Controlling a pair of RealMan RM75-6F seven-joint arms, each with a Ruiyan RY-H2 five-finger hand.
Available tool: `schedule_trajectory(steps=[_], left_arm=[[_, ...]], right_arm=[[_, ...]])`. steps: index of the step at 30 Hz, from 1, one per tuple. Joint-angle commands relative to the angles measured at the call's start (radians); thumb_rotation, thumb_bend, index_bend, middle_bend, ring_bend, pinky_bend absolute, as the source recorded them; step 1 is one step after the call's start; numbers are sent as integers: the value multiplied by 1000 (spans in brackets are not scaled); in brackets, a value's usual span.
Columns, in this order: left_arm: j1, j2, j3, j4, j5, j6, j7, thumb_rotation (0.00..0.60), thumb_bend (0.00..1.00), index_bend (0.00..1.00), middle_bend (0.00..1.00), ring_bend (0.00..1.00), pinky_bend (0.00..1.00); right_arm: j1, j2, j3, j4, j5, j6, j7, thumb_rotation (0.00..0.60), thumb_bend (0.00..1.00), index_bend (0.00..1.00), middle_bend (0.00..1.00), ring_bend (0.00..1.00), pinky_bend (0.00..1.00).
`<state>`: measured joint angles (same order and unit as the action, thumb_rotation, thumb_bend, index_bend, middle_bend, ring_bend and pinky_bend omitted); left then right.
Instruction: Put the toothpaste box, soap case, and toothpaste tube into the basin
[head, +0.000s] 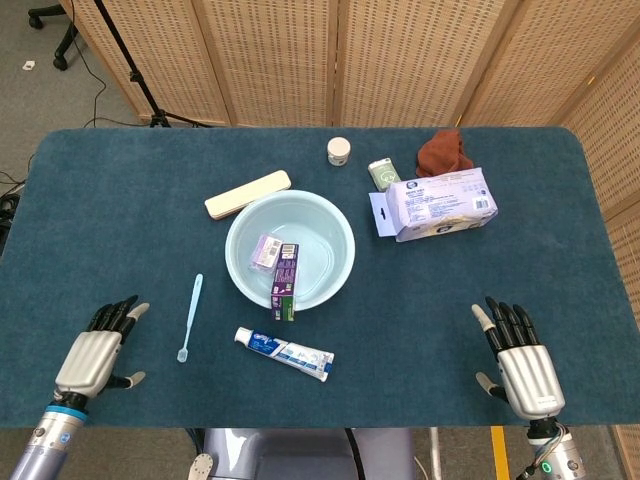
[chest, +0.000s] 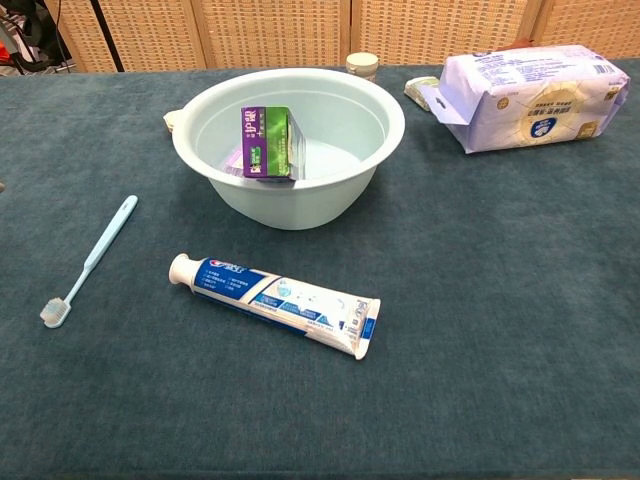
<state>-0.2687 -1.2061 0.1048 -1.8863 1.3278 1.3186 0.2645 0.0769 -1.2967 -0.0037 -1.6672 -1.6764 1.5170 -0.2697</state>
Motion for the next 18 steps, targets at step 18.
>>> schedule_trajectory(steps=[18], left_arm=[[-149, -144, -94, -110, -117, -175, 271, 600, 160, 164, 0, 0, 27]], right_arm=[[-1, 12, 2, -6, -4, 8, 26, 600, 131, 0, 0, 0, 47]])
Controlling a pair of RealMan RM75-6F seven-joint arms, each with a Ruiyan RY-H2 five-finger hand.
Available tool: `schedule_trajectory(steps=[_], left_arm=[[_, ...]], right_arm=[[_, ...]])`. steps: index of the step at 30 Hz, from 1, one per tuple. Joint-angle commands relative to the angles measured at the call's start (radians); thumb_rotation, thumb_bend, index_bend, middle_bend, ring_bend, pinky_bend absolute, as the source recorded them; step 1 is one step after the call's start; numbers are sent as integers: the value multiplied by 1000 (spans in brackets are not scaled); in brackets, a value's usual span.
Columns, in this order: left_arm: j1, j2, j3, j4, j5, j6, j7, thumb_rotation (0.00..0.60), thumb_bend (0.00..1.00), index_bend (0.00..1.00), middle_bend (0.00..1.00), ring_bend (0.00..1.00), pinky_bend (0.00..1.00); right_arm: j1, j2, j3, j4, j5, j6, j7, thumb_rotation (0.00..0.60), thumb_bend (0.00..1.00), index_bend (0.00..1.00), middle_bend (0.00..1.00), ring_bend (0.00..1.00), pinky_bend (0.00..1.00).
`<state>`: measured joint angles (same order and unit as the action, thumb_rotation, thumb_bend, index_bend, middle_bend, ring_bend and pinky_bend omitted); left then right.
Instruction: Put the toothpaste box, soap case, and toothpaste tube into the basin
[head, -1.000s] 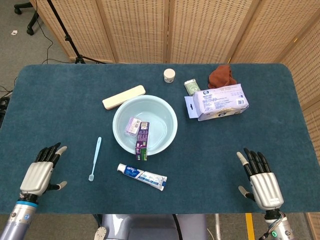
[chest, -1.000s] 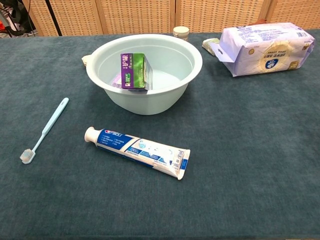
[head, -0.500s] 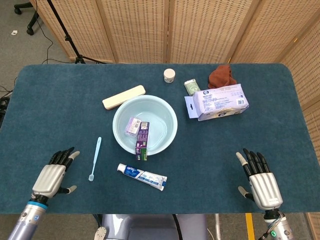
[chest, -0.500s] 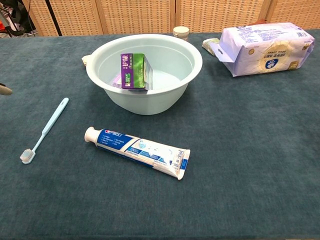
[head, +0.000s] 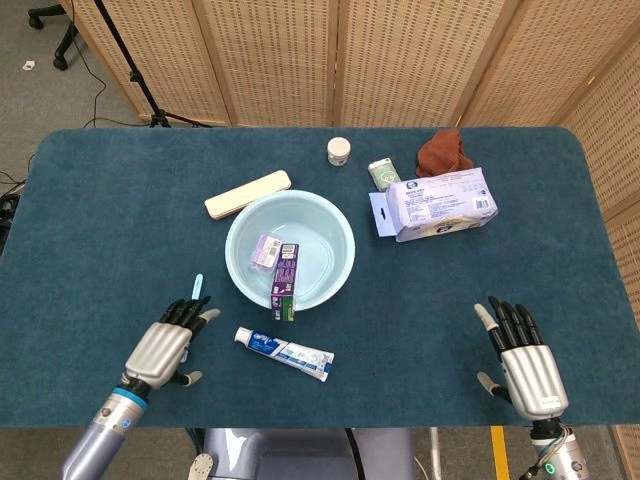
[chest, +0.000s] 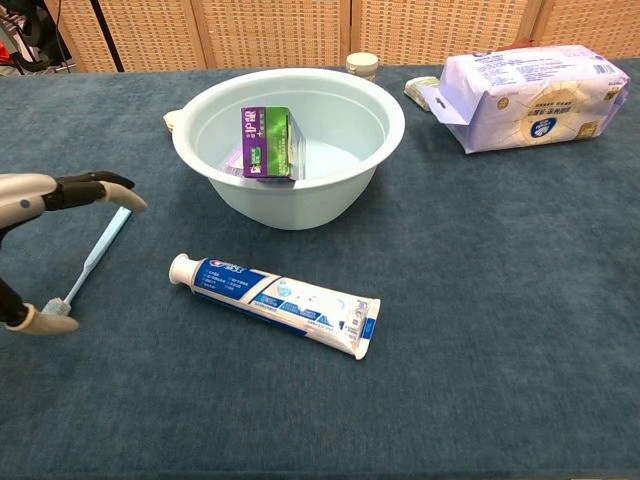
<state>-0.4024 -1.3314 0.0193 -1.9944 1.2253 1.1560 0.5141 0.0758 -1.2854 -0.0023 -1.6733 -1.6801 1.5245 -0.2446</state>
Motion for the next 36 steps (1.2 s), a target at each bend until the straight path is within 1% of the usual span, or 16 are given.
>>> schedule_trajectory(steps=[1, 6, 14, 26, 36], left_arm=[[-19, -23, -10, -3, -17, -15, 28, 600, 162, 165, 0, 0, 29], [-51, -62, -20, -8, -43, -34, 87, 600, 172, 183, 0, 0, 40], [-78, -125, -31, 7, -99, -32, 134, 600, 179, 209, 0, 0, 51], [-116, -195, -55, 47, -158, -23, 166, 600, 194, 226, 0, 1, 53], [-136, -227, -53, 57, -183, -15, 180, 600, 210, 257, 0, 21, 69]], right_arm=[[0, 1, 0, 0, 0, 0, 2, 600, 131, 0, 0, 0, 47], [0, 2, 1, -1, -1, 2, 6, 600, 131, 0, 0, 0, 47], [0, 4, 0, -3, -3, 3, 11, 600, 131, 0, 0, 0, 47], [0, 6, 2, -4, -4, 5, 17, 600, 131, 0, 0, 0, 47], [-2, 10, 3, -6, -4, 10, 23, 600, 131, 0, 0, 0, 47]])
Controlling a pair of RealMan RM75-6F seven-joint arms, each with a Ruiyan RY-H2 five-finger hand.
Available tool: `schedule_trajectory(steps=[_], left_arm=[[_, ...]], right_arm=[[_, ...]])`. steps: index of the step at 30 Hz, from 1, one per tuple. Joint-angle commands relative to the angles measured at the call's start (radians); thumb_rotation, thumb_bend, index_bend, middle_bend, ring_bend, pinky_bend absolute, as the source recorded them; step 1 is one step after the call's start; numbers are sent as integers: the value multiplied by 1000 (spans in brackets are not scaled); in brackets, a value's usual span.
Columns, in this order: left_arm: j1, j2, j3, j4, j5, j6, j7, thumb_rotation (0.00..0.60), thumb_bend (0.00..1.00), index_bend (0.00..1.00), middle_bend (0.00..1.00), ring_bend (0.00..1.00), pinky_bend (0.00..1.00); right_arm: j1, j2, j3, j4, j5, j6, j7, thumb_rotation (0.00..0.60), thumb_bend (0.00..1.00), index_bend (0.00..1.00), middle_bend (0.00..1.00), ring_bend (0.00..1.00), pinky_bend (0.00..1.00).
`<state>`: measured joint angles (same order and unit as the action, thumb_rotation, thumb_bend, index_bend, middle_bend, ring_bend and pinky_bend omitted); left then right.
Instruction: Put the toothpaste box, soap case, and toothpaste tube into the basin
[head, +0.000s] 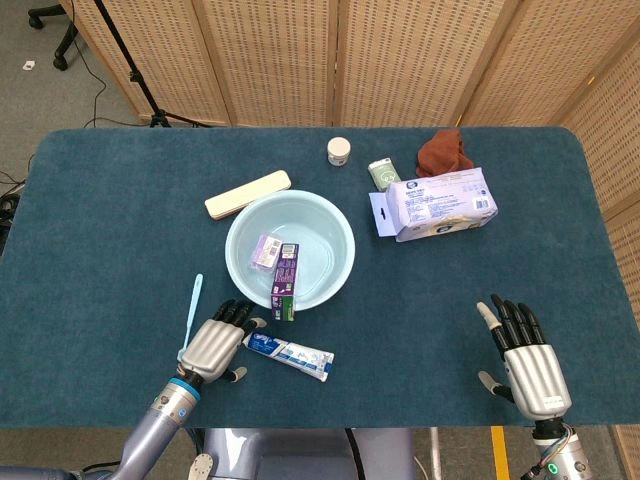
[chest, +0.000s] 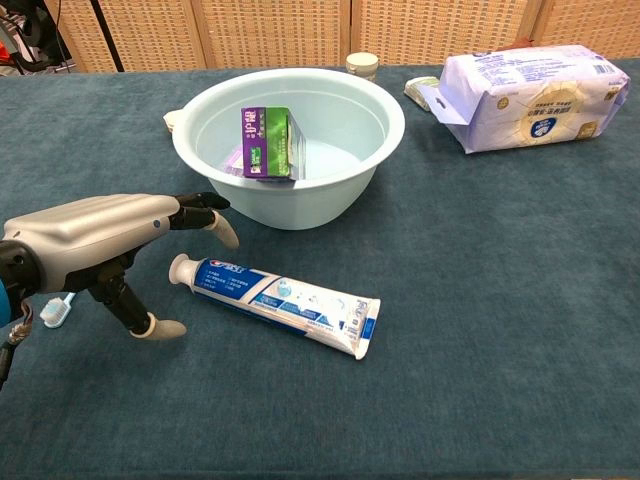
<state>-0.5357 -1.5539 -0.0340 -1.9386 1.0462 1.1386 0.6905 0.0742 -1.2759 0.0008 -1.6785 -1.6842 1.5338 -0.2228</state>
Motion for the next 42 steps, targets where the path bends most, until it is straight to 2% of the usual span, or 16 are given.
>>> schedule_trajectory(steps=[1, 8, 20, 31, 42], left_arm=[[-5, -8, 0, 3, -6, 3, 4, 600, 210, 258, 1, 21, 69], [-25, -46, -9, 21, -30, 6, 16, 600, 215, 277, 16, 32, 75], [-41, -82, 0, 41, -46, 30, 48, 600, 257, 383, 113, 136, 159], [-36, -117, 2, 73, -4, 84, 54, 600, 357, 576, 261, 274, 270], [-14, -144, 4, 110, 79, 145, 33, 600, 395, 717, 387, 393, 364]], right_arm=[[0, 1, 0, -1, 0, 1, 2, 600, 131, 0, 0, 0, 47], [0, 2, 0, -1, -1, 0, 4, 600, 131, 0, 0, 0, 47], [-3, 9, 4, -3, -2, 11, 17, 600, 131, 0, 0, 0, 47], [-4, 9, 4, -3, -3, 12, 20, 600, 131, 0, 0, 0, 47], [-4, 9, 5, -1, -4, 14, 22, 600, 131, 0, 0, 0, 47]])
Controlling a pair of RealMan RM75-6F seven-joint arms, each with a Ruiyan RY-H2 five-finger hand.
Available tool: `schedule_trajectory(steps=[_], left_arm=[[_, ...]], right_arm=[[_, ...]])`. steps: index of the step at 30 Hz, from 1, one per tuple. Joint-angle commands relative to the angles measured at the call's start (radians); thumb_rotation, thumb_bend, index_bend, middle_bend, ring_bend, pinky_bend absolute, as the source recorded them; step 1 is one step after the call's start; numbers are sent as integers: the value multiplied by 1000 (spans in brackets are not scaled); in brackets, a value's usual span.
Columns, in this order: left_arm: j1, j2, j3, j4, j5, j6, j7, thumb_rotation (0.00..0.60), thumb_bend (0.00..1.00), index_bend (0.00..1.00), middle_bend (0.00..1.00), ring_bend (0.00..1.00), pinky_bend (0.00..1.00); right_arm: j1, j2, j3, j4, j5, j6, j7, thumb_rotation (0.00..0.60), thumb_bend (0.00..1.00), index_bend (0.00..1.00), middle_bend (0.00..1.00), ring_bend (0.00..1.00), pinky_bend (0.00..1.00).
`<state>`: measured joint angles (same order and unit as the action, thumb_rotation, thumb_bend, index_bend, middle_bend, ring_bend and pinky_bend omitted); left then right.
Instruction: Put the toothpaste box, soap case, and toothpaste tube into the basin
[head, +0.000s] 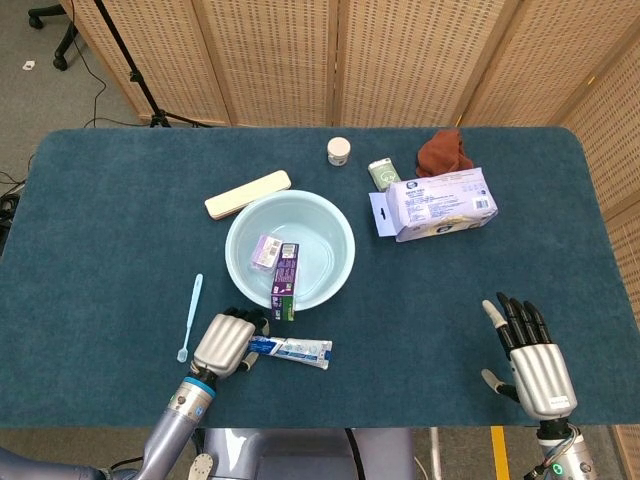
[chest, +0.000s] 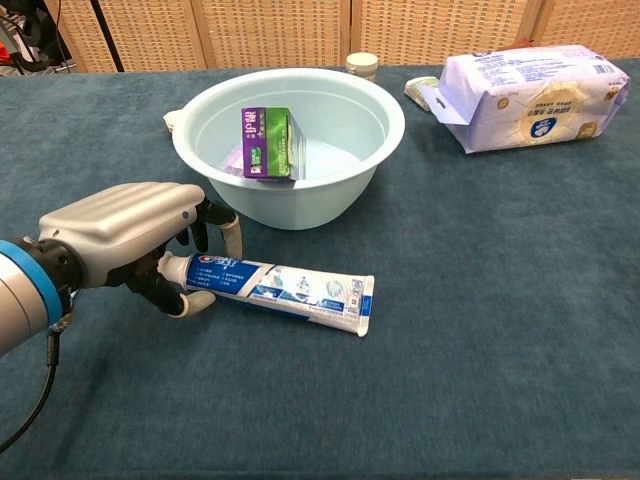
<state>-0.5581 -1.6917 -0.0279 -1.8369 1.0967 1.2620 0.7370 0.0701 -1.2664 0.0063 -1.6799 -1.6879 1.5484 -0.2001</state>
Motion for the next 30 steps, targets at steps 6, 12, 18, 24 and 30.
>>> schedule_trajectory(steps=[6, 12, 18, 24, 30], left_arm=[[22, 2, 2, 8, 73, 40, -28, 600, 411, 761, 427, 435, 394], [46, 54, 17, -40, 138, 75, -50, 600, 413, 770, 435, 491, 427], [78, 133, 37, -123, 217, 119, -67, 600, 413, 773, 438, 503, 436], [95, 206, 31, -198, 282, 150, -62, 600, 413, 776, 442, 503, 436], [106, 276, 12, -261, 342, 172, -65, 600, 413, 777, 444, 503, 436]], right_arm=[[-1, 0, 0, 0, 0, 1, 0, 600, 131, 0, 0, 0, 47], [-2, 2, 1, -2, 1, 4, 1, 600, 131, 0, 0, 0, 47], [-2, 0, 0, 0, -3, 4, -4, 600, 131, 0, 0, 0, 47], [-3, -2, -3, -1, -8, 4, -9, 600, 131, 0, 0, 0, 47], [-3, -3, -2, 0, -8, 4, -10, 600, 131, 0, 0, 0, 47]])
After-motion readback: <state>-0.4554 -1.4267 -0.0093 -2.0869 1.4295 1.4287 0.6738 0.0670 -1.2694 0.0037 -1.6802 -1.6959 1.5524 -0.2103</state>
